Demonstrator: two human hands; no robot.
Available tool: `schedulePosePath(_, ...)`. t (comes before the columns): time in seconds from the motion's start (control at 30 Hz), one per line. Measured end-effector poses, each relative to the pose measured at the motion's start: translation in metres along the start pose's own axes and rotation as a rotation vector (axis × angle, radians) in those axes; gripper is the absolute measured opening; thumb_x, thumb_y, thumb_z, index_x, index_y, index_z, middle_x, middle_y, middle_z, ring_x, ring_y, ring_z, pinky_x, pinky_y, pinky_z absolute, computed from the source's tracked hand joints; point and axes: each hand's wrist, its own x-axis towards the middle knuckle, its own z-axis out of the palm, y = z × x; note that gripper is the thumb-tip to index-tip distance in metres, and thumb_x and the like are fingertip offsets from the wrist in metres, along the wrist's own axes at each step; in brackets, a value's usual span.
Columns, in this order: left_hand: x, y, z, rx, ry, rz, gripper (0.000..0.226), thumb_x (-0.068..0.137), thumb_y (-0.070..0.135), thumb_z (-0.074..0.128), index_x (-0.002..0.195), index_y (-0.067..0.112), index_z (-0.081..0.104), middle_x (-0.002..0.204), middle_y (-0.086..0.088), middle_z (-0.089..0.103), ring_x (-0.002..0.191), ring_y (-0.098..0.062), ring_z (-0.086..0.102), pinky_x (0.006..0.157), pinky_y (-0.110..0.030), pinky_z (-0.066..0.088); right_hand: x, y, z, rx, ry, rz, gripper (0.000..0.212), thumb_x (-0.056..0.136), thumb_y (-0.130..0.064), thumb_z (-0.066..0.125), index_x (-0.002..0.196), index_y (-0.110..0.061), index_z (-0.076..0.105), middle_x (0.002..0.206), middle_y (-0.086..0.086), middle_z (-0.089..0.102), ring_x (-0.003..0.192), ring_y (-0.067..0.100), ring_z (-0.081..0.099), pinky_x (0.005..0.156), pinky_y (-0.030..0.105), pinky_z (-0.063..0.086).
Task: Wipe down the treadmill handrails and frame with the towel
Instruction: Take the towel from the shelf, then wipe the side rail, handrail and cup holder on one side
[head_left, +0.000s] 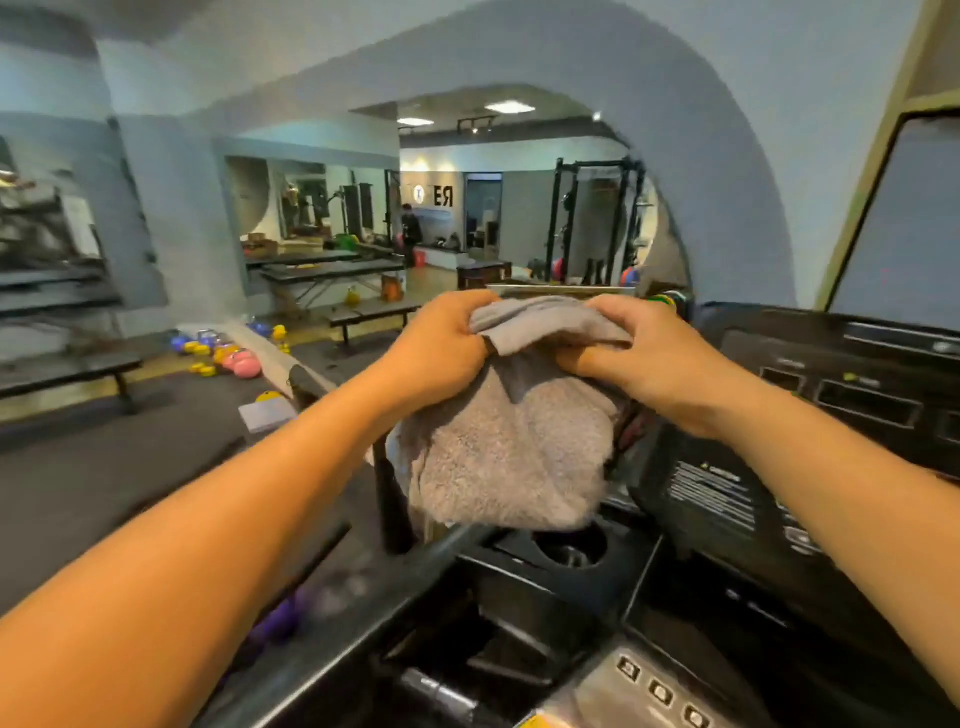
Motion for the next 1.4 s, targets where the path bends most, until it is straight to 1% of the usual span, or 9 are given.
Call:
schedulePosePath(0.2, -0.095, -0.103, -0.082, 0.016, 0.125, -0.2, 0.026, 0.09, 0.027, 0.057, 0.107, 0.01, 0.068, 0.105, -0.01, 0.072, 0.102, -0.031, 0.066, 0.088, -0.054, 0.053, 0.017, -0.034, 0.162, 0.114, 0.012, -0.117, 0.023, 0.086, 0.005, 0.057, 0.095, -0.016, 0.061, 0.087, -0.005, 0.063, 0.073, -0.003, 0.055, 0.069, 0.022, 0.046)
schedulePosePath(0.4, -0.193, -0.133, -0.135, -0.049, 0.347, -0.335, 0.021, 0.092, 0.027, 0.067, 0.097, 0.009, 0.075, 0.091, 0.001, 0.071, 0.078, -0.001, 0.058, 0.071, -0.018, 0.049, 0.013, -0.074, 0.281, 0.132, -0.136, -0.263, 0.019, 0.09, 0.003, 0.048, 0.097, -0.013, 0.056, 0.085, -0.011, 0.058, 0.078, 0.003, 0.054, 0.071, 0.025, 0.045)
schedulePosePath(0.53, -0.251, -0.156, -0.162, 0.029, 0.455, -0.498, 0.023, 0.094, 0.025, 0.064, 0.076, 0.01, 0.07, 0.067, 0.002, 0.066, 0.066, -0.006, 0.052, 0.064, -0.027, 0.046, 0.004, -0.094, 0.338, 0.154, -0.268, -0.313, 0.017, 0.093, 0.001, 0.047, 0.096, -0.015, 0.054, 0.086, -0.006, 0.059, 0.078, 0.007, 0.054, 0.067, 0.02, 0.042)
schedulePosePath(0.6, -0.279, -0.158, -0.175, 0.053, 0.502, -0.588, 0.03, 0.093, 0.021, 0.062, 0.078, -0.005, 0.063, 0.069, -0.022, 0.062, 0.066, -0.013, 0.048, 0.062, -0.031, 0.039, -0.002, -0.104, 0.361, 0.17, -0.318, -0.335, 0.016, 0.093, -0.002, 0.047, 0.095, -0.016, 0.054, 0.084, -0.003, 0.06, 0.075, 0.008, 0.054, 0.065, 0.022, 0.042)
schedulePosePath(0.8, -0.345, -0.132, -0.199, 0.103, 0.629, -0.728, 0.014, 0.091, 0.013, 0.067, 0.085, 0.001, 0.063, 0.052, 0.008, 0.055, 0.042, -0.002, 0.04, 0.043, -0.018, 0.031, -0.018, -0.137, 0.404, 0.28, -0.436, -0.433, 0.017, 0.092, -0.003, 0.051, 0.094, -0.019, 0.054, 0.081, -0.009, 0.059, 0.077, 0.011, 0.054, 0.067, 0.027, 0.043)
schedulePosePath(0.93, -0.382, -0.102, -0.204, 0.069, 0.569, -0.825, 0.015, 0.088, 0.016, 0.068, 0.102, 0.02, 0.065, 0.085, -0.006, 0.066, 0.072, -0.017, 0.055, 0.062, -0.032, 0.041, -0.027, -0.144, 0.417, 0.338, -0.493, -0.467, 0.024, 0.087, -0.001, 0.055, 0.092, -0.025, 0.054, 0.079, -0.01, 0.059, 0.074, 0.008, 0.055, 0.064, 0.024, 0.043)
schedulePosePath(1.1, -0.418, -0.078, -0.193, -0.064, 0.618, -0.961, 0.028, 0.072, 0.016, 0.066, 0.087, 0.039, 0.07, 0.08, 0.007, 0.067, 0.077, -0.012, 0.061, 0.065, -0.028, 0.045, -0.042, -0.132, 0.426, 0.438, -0.607, -0.433, 0.022, 0.082, 0.001, 0.055, 0.09, -0.019, 0.058, 0.079, -0.009, 0.061, 0.074, 0.008, 0.055, 0.062, 0.028, 0.043)
schedulePosePath(1.3, -0.453, -0.09, -0.16, -0.057, 0.853, -1.062, 0.015, 0.091, 0.009, 0.064, 0.093, 0.023, 0.067, 0.09, 0.0, 0.071, 0.089, -0.02, 0.066, 0.083, -0.043, 0.051, -0.068, -0.114, 0.436, 0.533, -0.832, -0.27, 0.021, 0.086, -0.003, 0.058, 0.102, -0.017, 0.058, 0.093, -0.003, 0.061, 0.085, 0.014, 0.057, 0.074, 0.039, 0.05)
schedulePosePath(1.4, -0.469, -0.102, -0.148, 0.071, 0.868, -1.088, 0.015, 0.092, 0.009, 0.062, 0.09, 0.023, 0.066, 0.089, 0.001, 0.068, 0.084, -0.009, 0.063, 0.077, -0.029, 0.049, -0.086, -0.107, 0.44, 0.582, -0.913, -0.161, 0.022, 0.087, -0.012, 0.063, 0.105, -0.019, 0.053, 0.095, -0.004, 0.059, 0.082, 0.008, 0.057, 0.069, 0.029, 0.049)
